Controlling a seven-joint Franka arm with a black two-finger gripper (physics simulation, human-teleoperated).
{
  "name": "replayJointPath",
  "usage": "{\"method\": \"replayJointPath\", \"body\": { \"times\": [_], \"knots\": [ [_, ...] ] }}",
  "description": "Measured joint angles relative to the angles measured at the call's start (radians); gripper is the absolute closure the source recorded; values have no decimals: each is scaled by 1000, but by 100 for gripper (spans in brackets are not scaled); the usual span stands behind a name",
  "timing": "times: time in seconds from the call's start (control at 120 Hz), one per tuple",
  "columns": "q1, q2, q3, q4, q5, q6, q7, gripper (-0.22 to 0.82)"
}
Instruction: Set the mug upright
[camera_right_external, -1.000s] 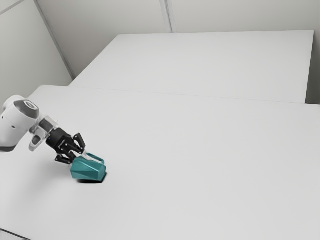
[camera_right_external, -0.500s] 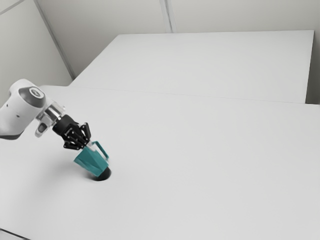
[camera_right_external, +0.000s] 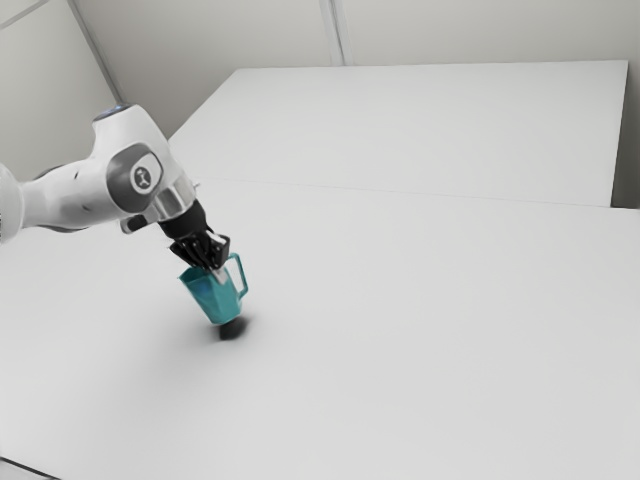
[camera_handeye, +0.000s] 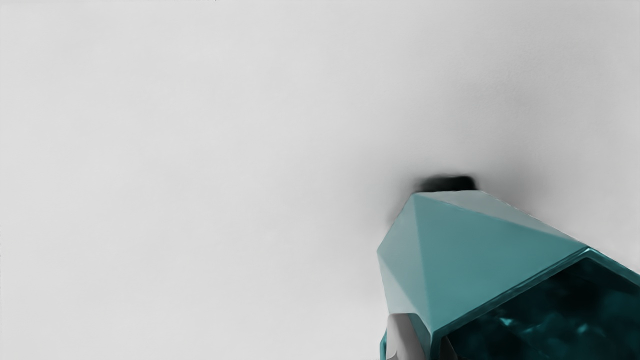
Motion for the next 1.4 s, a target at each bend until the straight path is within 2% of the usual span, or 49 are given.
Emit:
{"method": "replayJointPath", "body": {
  "times": [0.083,0.2,0.533,1.058,1.25,1.4],
  "knots": [
    [-43,-10,-29,-13,76,43,0,79],
    [-36,-16,-63,-36,179,100,0,79],
    [-55,0,-77,-82,247,253,0,79],
    [-54,54,-85,-96,249,308,0,79],
    [-27,33,-109,-96,252,300,0,38],
    [-43,-30,-122,-96,253,269,0,19]
  ]
}}
